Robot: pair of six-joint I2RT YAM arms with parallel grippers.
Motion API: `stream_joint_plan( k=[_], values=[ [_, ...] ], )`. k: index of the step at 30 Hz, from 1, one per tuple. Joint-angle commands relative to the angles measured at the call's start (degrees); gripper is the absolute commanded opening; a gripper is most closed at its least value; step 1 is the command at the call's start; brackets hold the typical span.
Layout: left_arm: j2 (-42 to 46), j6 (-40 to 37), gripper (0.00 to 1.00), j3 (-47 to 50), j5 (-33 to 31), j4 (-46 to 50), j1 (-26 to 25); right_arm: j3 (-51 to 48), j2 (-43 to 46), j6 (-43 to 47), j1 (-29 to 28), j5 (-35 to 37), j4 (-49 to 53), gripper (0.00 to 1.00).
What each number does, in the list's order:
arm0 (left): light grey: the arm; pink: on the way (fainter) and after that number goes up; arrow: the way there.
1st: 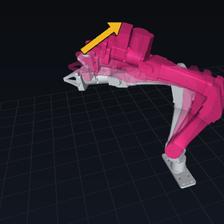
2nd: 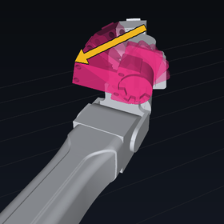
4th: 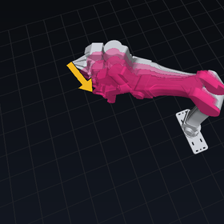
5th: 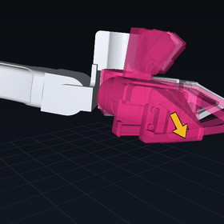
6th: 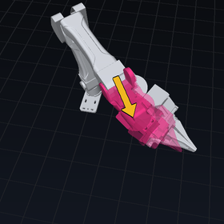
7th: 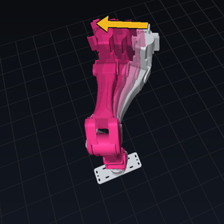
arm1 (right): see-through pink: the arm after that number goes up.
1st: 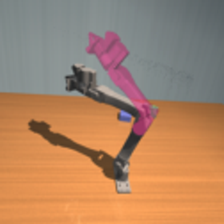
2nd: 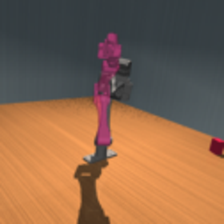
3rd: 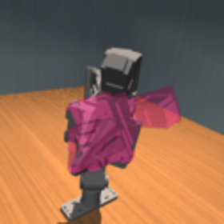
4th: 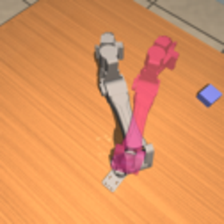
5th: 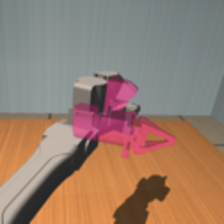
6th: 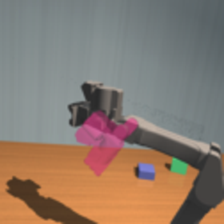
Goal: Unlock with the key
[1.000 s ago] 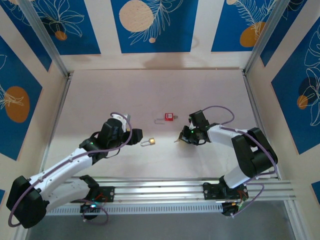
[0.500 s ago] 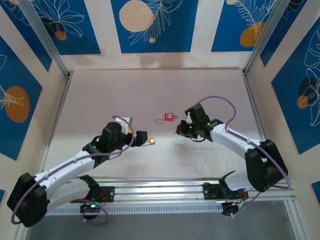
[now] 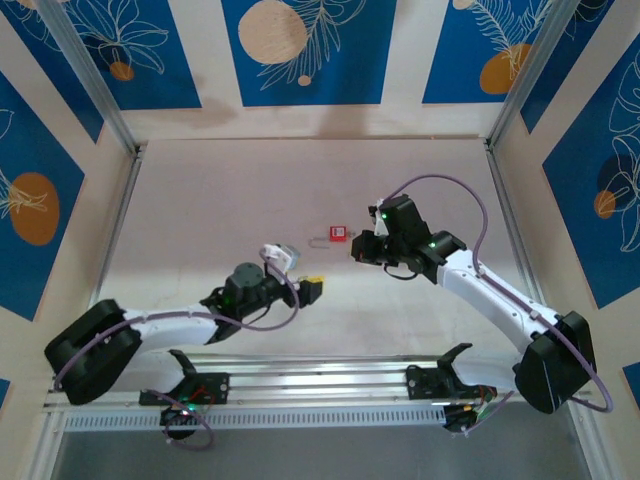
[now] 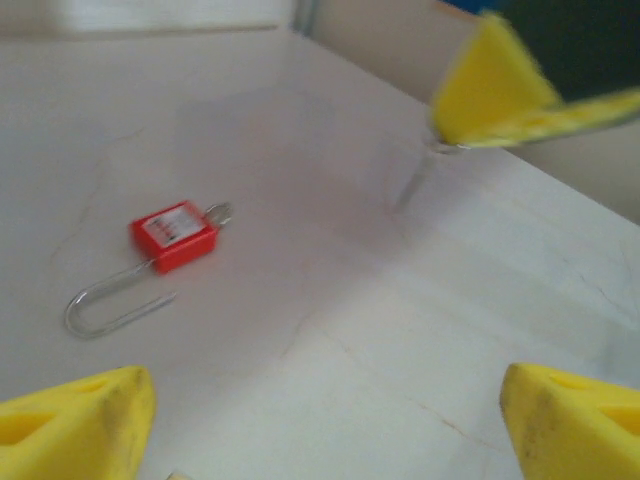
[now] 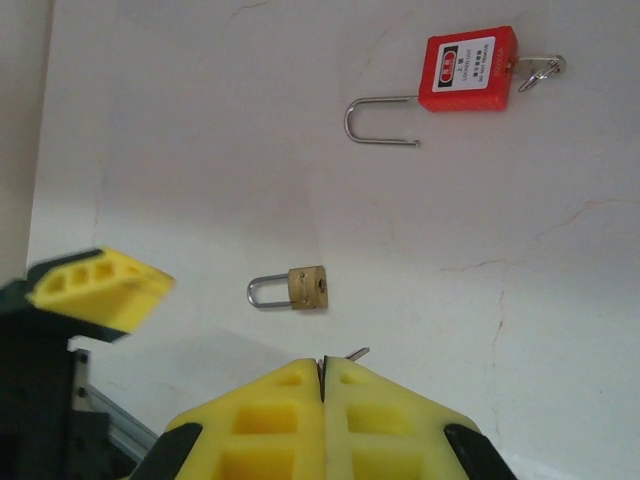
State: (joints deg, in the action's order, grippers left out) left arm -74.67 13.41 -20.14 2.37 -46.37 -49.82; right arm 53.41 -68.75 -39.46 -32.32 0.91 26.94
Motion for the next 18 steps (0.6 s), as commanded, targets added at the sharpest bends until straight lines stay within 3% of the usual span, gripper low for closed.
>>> stream_joint_plan(
  k=[1, 3, 9, 18],
  values=[
    [-4.00, -11.13, 0.85, -0.22, 0.16, -15.47, -2.27, 2.02, 1.77, 0.38, -0.56, 0.41, 3.71, 0.00],
    [-7.26, -15.91, 0.81, -1.50, 1.23, -18.51, -3.47, 2.40, 2.34, 0.03, -0.64, -0.48, 4.02, 0.00],
    [-15.47, -23.97, 0.83, -5.65, 0.72, -24.24, -4.88, 2.20, 4.09, -1.48, -1.17, -2.46, 4.16, 0.00],
    [-26.44, -23.47, 0.70, -8.46, 0.23, -34.18, -4.86, -1.69, 7.92, -6.07, -1.53, -5.30, -0.33, 0.00]
  ],
)
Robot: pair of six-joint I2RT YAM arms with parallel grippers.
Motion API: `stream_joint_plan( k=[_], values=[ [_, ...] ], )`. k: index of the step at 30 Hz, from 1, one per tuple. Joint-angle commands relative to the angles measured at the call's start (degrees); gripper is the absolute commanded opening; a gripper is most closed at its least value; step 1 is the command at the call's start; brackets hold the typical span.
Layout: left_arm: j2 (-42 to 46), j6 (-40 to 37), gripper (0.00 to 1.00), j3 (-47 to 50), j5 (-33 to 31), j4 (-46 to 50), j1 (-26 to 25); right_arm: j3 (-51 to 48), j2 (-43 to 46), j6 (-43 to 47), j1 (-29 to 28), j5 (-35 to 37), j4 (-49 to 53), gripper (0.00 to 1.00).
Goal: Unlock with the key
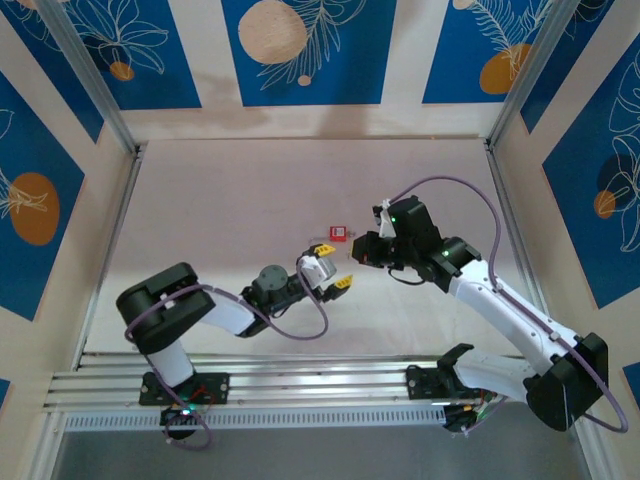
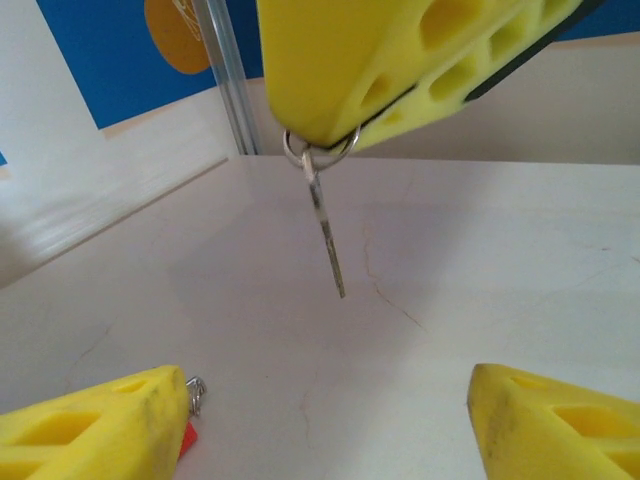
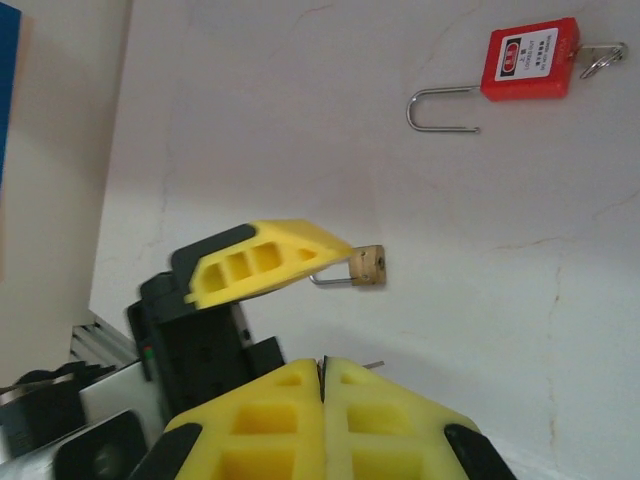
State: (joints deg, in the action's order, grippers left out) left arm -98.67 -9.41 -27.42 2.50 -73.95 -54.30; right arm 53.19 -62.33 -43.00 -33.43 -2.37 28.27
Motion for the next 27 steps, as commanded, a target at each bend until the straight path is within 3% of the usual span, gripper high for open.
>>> stream_joint_plan(
  k=[1, 3, 12, 27],
  values=[
    [-2.93, -0.50, 0.67, -1.40, 0.44, -6.66, -0.45, -1.80, 1.74, -2.85, -0.45, -2.22, -1.94, 0.00],
    [-3.28, -0.12, 0.60, -1.76, 1.00, -6.69, -0.45, -2.33, 2.18, -3.14, -0.36, -2.33, -2.30, 0.00],
    [-1.69, 1.61, 0.47, -2.31, 3.52, -6.67, -0.45, -3.82, 2.56, -3.32, -0.26, -2.47, -3.13, 0.00],
    [0.20, 4.84, 0.33, -1.12, 6.72, -6.63, -0.45, -4.49, 1.73, -2.87, 0.25, -3.20, -4.37, 0.00]
  ],
)
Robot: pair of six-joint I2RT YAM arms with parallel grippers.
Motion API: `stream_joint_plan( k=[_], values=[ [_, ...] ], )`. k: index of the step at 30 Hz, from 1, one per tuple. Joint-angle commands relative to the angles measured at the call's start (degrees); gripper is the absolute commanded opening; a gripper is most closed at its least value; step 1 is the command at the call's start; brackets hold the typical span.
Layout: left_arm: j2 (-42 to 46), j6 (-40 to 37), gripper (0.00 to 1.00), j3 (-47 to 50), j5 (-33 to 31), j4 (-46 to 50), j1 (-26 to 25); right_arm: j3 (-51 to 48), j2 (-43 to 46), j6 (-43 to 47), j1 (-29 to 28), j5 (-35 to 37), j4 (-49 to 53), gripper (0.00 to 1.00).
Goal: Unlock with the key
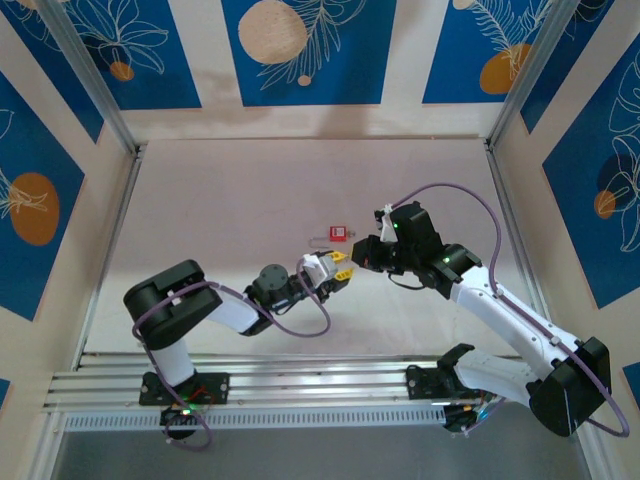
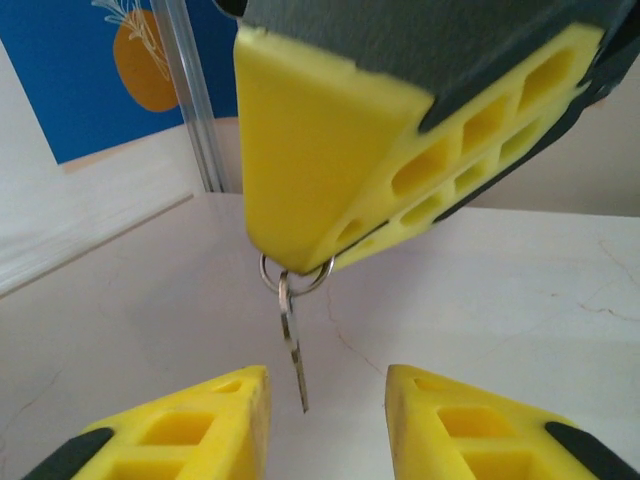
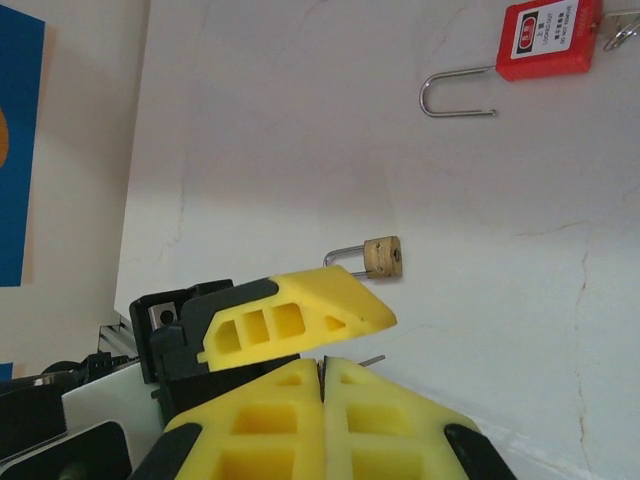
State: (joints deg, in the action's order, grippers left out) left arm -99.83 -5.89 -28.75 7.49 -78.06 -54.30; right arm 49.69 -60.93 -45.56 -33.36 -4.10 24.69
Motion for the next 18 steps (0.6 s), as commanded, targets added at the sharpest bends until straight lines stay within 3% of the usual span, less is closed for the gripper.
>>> stream_joint_plan(
  k=[1, 7, 12, 18],
  values=[
    [1.34, 1.41, 0.33, 0.27, 1.70, -2.51, -0.50, -0.98, 0.37, -0.32, 0.22, -1.44, -0.82, 0.00],
    [1.27, 1.54, 0.26, 0.48, 1.66, -2.53, -0.45, -1.14, 0.81, -0.23, 0.58, -1.45, -0.70, 0.00],
    [1.20, 1.32, 0.14, 0.54, 1.48, -2.49, -0.45, -1.15, 0.94, -0.16, 0.84, -1.57, -0.52, 0.00],
    [1.00, 1.15, 0.08, 0.63, 1.40, -2.48, -0.46, -1.38, 1.34, -0.27, 1.27, -1.64, -0.49, 0.00]
  ],
)
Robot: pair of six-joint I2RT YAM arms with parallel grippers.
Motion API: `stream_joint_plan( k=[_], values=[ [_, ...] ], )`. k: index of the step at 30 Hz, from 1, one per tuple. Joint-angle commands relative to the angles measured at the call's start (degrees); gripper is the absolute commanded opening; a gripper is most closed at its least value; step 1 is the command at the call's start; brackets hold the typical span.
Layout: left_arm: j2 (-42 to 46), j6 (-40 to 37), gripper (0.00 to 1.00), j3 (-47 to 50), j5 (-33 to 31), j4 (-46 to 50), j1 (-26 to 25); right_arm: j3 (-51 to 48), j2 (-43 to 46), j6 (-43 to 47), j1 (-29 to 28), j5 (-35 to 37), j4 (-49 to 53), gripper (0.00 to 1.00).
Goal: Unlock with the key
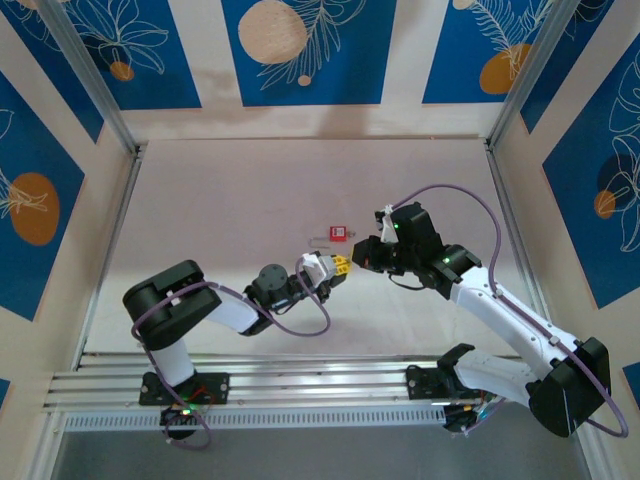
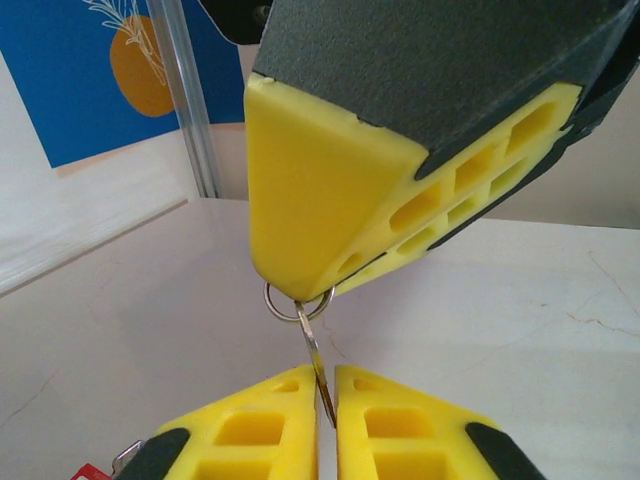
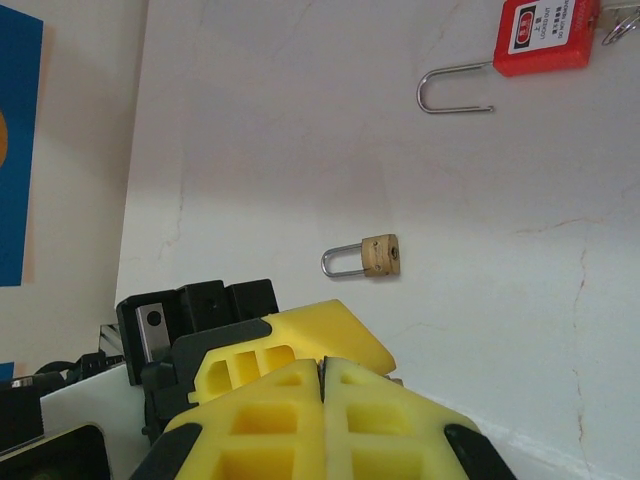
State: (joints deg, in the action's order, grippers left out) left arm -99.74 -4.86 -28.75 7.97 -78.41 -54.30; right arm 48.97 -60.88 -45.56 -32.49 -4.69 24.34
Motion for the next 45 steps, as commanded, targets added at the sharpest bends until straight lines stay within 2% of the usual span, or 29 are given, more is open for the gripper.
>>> stream_joint_plan(
  k=[1, 8, 12, 17, 20, 35, 41, 45],
  values=[
    [0.90, 0.05, 0.07, 0.64, 0.91, -2.17, -0.45, -0.63, 1.29, -0.31, 0.50, -1.05, -0.08, 0.00],
    [0.56, 0.03, 0.05, 0.66, 1.08, -2.13, -0.45, -0.68, 1.55, -0.58, 0.55, -1.80, -0.78, 0.00],
    [0.09, 0.29, 0.10, 0.63, 1.25, -2.16, -0.50, -0.66, 1.56, -0.83, 0.61, -2.38, -1.29, 0.00],
    [-0.41, 0.63, 0.23, 0.52, 1.92, -2.12, -0.45, -0.63, 1.25, -1.02, 0.54, -3.13, -1.53, 0.00],
    [-0.52, 0.50, 0.25, 0.54, 1.97, -2.18, -0.45, -0.45, 1.19, -0.93, 0.50, -3.24, -1.41, 0.00],
    [-1.11, 0.95, 0.17, 1.14, 2.14, -2.14, -0.45, -0.64, 1.90, -1.19, 0.63, -2.44, -1.57, 0.00],
    [-0.74, 0.57, 0.00, 1.07, 1.70, -2.18, -0.45, -0.86, 1.64, -1.11, 0.85, -2.82, -1.35, 0.00],
    [-0.51, 0.25, 0.00, 1.30, 0.94, -2.13, -0.45, -1.16, 1.65, -1.19, 0.96, -2.91, -1.49, 0.00]
  ],
)
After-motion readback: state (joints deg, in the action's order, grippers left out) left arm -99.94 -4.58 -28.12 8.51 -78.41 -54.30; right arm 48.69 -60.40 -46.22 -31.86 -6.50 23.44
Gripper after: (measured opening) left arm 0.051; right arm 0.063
